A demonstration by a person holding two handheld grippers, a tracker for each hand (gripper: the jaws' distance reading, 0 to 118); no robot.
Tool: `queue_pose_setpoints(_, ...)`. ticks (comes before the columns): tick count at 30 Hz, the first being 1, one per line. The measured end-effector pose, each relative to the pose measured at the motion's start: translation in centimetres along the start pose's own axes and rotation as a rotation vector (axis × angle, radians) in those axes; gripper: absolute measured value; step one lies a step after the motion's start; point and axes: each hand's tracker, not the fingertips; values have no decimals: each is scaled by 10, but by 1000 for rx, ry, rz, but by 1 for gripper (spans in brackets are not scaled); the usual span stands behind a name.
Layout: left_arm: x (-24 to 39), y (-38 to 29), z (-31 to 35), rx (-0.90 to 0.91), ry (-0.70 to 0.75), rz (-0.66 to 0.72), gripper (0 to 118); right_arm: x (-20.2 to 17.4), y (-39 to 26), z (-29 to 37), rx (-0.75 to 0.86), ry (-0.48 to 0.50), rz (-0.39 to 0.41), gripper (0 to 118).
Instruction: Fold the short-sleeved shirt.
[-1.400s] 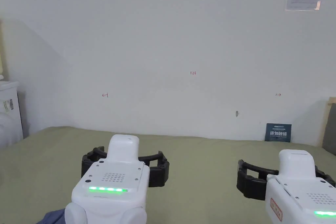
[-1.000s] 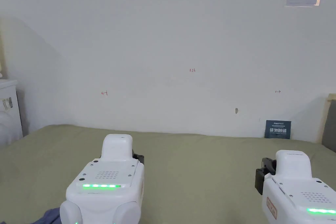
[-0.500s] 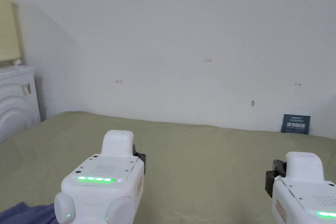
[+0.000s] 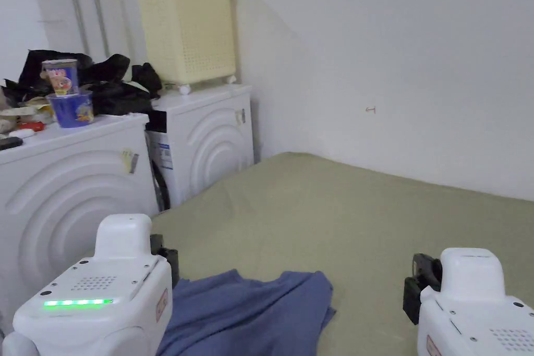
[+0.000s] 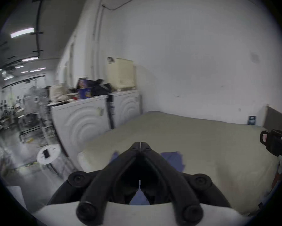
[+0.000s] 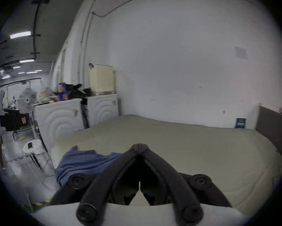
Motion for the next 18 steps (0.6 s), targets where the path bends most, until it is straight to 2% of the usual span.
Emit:
queue_pose_setpoints(7,-19,-10,-7,-22,23,9,0,-15,-8,-15,-22,41,-6,0)
queue_pose_setpoints(18,15,-22,-51,-82,-72,-17,0,-1,-15,-30,-52,4,3,0)
